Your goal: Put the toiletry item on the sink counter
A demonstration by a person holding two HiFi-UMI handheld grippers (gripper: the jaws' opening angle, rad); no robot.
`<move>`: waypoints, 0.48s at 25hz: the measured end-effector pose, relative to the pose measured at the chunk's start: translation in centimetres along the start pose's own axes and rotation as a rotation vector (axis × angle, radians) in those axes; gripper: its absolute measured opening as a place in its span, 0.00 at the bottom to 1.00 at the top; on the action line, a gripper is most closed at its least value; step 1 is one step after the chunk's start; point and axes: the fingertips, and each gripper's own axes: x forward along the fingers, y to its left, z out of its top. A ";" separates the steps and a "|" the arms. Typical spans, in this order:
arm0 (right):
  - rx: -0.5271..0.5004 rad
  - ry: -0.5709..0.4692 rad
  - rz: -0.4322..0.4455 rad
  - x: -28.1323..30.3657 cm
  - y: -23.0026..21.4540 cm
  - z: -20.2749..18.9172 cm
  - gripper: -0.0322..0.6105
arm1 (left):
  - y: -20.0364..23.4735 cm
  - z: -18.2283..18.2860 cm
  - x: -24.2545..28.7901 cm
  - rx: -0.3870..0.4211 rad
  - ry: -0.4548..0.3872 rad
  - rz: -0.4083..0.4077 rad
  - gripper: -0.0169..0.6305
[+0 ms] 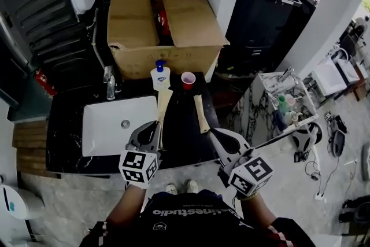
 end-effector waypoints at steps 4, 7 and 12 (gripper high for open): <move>0.023 0.013 -0.016 -0.4 -1.6 -0.8 0.11 | 0.9 -4.7 4.1 -0.180 0.120 0.034 0.05; 0.039 0.022 -0.033 -0.6 -3.1 -1.2 0.11 | 1.4 -7.4 7.3 -0.285 0.188 0.082 0.05; 0.059 0.032 -0.051 -0.4 -4.9 -1.6 0.11 | 0.8 -11.5 12.5 -0.329 0.290 0.087 0.05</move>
